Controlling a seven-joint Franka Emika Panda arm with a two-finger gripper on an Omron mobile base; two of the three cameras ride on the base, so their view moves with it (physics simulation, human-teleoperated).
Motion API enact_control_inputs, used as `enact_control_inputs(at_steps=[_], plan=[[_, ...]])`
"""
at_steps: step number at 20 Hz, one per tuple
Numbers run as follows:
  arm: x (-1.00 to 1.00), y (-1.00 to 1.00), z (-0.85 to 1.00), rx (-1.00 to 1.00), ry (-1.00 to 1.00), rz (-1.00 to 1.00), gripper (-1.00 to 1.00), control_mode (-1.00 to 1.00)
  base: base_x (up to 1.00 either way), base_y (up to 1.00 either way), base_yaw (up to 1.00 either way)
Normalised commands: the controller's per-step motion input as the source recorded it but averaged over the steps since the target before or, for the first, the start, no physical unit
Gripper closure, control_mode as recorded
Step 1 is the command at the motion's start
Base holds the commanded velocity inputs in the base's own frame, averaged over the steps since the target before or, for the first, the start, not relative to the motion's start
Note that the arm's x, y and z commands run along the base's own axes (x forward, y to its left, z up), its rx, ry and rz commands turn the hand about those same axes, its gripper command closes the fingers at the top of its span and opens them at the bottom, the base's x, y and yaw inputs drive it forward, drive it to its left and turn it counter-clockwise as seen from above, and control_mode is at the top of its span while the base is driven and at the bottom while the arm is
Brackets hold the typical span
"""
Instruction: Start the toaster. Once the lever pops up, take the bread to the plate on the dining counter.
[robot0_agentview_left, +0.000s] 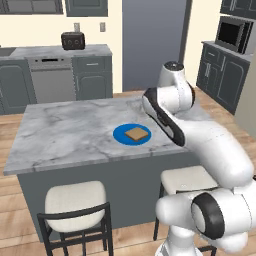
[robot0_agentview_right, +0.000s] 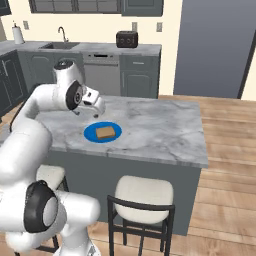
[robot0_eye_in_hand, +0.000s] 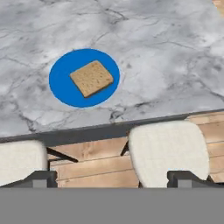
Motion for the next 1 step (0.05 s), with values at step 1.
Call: enact_control_inputs(at_steps=[1], plan=[[-1.0, -0.22, 0.0, 0.0, 0.0, 0.0, -1.0, -1.0, 0.0, 0.0, 0.0]])
